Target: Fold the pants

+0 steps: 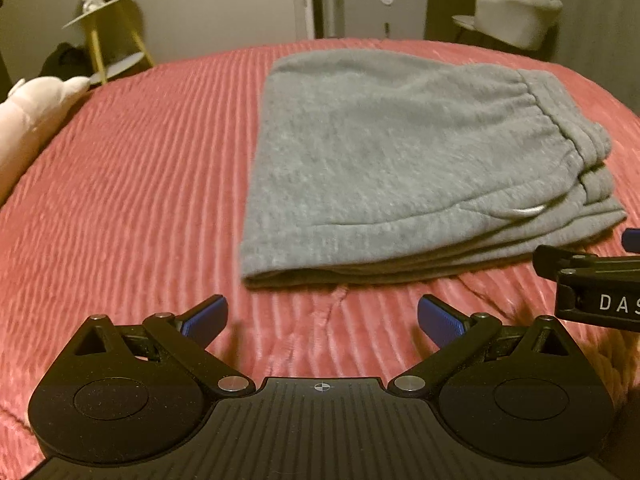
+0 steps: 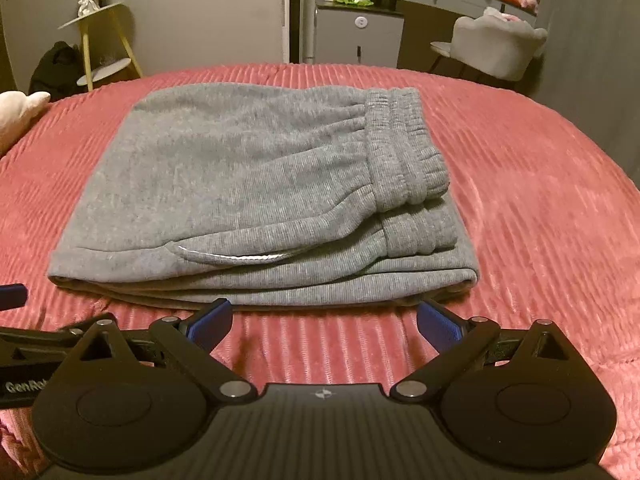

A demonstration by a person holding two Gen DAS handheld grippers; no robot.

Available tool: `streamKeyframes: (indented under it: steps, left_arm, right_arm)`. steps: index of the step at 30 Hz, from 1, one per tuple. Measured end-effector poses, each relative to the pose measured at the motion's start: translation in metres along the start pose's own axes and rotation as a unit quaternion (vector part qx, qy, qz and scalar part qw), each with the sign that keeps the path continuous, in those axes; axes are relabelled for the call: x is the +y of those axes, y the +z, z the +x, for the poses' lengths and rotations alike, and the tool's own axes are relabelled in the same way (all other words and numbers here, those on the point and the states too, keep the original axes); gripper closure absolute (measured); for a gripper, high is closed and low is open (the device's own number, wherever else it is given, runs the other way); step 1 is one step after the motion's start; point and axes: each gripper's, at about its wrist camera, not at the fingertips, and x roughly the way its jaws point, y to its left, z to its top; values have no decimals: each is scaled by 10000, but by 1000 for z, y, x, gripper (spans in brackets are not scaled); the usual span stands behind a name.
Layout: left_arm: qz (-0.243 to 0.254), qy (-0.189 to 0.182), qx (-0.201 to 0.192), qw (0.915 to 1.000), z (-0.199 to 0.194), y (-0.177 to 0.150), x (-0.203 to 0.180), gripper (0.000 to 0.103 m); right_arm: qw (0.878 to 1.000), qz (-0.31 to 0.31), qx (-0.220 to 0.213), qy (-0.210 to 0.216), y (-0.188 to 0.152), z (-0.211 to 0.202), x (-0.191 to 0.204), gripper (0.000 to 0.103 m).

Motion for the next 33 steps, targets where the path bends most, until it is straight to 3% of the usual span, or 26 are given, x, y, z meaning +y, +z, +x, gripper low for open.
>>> streamKeyframes:
  steps: [7,21,33]
  left_arm:
    - [-173,-95,75,9998,1,0,6,0]
    - [-327,171,40,9993,-3,1,8,0]
    - [-382,176,22,9991,-6,0,9,0]
  right_arm:
    - [10000,-43,-29,-27,-2,-4,0,4]
    - [10000,46,-15,-31,-3,-7,-3,4]
    - [10000,57,-23,-36,-4,-9,-4,4]
